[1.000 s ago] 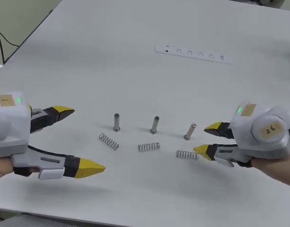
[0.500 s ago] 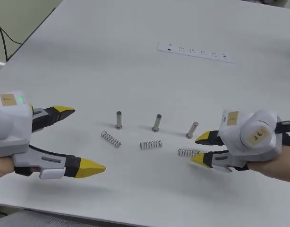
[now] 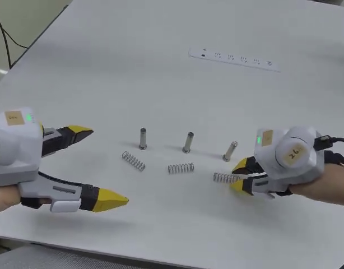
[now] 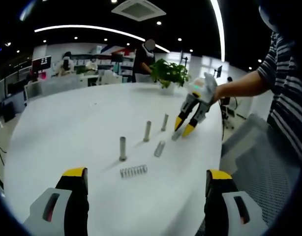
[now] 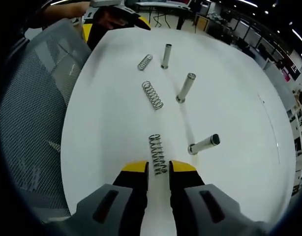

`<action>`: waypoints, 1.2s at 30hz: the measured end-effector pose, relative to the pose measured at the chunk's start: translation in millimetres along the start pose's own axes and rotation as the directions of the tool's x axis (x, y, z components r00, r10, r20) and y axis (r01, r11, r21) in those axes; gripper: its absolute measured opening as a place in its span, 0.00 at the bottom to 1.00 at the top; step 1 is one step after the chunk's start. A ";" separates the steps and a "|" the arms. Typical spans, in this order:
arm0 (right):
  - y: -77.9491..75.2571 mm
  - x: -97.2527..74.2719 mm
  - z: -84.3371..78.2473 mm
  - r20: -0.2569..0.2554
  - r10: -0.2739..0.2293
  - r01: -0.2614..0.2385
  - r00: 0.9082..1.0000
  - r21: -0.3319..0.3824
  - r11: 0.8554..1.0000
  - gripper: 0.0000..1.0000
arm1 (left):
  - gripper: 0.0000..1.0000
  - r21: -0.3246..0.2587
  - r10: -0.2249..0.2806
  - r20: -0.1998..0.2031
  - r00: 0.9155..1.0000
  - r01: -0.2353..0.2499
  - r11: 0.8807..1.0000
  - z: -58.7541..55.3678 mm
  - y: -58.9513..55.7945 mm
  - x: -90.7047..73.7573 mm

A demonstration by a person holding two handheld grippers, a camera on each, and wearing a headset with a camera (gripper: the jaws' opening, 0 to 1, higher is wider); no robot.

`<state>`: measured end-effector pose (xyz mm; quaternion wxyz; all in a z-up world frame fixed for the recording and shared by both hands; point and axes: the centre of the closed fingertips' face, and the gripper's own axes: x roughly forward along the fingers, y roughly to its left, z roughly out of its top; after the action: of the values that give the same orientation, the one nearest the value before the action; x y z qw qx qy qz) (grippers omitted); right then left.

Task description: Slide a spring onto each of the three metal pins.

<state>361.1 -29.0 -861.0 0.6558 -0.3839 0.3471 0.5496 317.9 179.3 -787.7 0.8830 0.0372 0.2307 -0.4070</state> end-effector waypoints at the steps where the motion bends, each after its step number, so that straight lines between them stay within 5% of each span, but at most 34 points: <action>1: -0.4 0.0 -0.2 -0.002 0.001 -0.001 1.000 0.003 1.000 0.13 | 0.97 0.000 0.000 -0.001 1.000 0.000 1.000 -0.5 0.2 0.1; 19: 2.5 -0.4 3.2 -0.006 0.022 -0.022 1.000 -0.038 0.999 0.07 | 0.96 -0.005 0.001 -0.005 1.000 -0.001 1.000 0.5 1.1 -0.9; 24: 4.0 -8.9 10.0 0.021 0.019 -0.018 1.000 -0.036 0.999 0.07 | 0.94 -0.005 -0.034 -0.004 0.999 0.034 0.999 0.8 -8.6 0.8; 28: 8.7 -15.6 16.5 0.036 0.020 -0.018 0.999 -0.047 0.999 0.07 | 0.76 -0.028 -0.111 0.025 0.994 0.111 0.993 7.2 -24.9 3.2; 36: 16.0 -25.4 32.3 0.070 0.021 -0.017 0.997 -0.057 0.998 0.07 | 0.76 -0.001 -0.141 0.013 0.990 0.141 0.990 11.8 -29.9 15.4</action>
<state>342.4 -10.4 -825.7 0.6514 -0.3792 0.3118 0.5785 309.0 145.6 -780.3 0.8536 0.0174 0.2272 -0.4685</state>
